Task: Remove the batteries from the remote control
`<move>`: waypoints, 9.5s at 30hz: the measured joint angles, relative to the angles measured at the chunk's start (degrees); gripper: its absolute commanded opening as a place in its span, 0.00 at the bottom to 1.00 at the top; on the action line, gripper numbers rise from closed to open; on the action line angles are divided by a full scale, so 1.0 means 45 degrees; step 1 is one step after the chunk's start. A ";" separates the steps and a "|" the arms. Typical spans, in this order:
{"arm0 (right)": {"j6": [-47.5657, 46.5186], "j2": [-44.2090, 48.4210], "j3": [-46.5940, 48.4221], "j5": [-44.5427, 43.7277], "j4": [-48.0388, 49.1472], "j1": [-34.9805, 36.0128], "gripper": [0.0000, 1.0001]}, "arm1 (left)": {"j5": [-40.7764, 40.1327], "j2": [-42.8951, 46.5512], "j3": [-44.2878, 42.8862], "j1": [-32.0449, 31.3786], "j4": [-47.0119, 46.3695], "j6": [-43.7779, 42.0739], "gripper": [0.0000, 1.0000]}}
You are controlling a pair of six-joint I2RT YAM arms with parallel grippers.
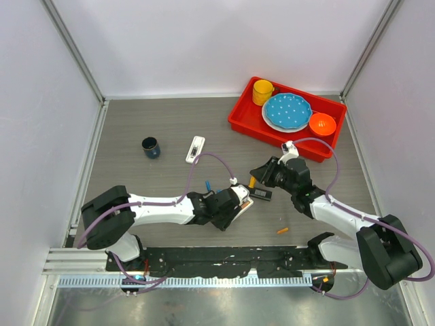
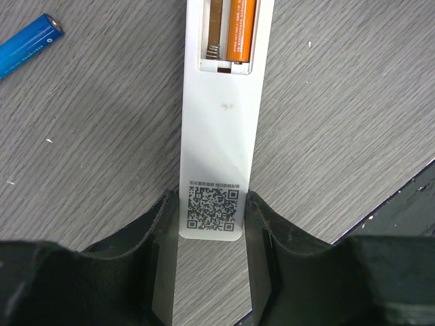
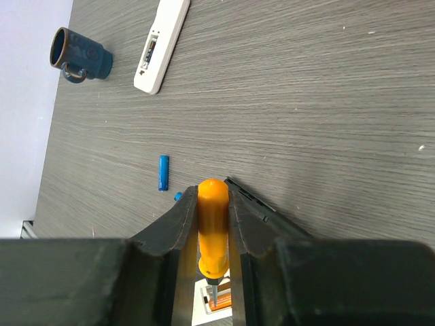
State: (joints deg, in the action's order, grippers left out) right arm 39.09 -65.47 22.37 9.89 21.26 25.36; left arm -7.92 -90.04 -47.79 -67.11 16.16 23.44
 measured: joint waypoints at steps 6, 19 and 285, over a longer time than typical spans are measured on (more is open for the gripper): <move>-0.0015 0.0000 0.0000 -0.0083 -0.0053 0.0000 0.01 | -0.0005 0.0000 -0.0019 0.0000 0.0078 -0.0019 0.28; -0.0136 0.0000 0.0000 -0.0340 -0.0078 -0.0019 0.01 | -0.0005 0.0000 -0.0019 0.0000 0.0078 -0.0005 0.28; 0.1015 0.2579 0.0257 -0.0393 -0.1865 -0.0165 0.01 | -0.0355 0.4653 0.1307 0.9860 0.3099 0.1923 0.93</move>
State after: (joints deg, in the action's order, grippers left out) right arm 43.66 -53.87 23.53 8.12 12.86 24.62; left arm -9.52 -69.10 -41.91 -22.74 30.11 32.10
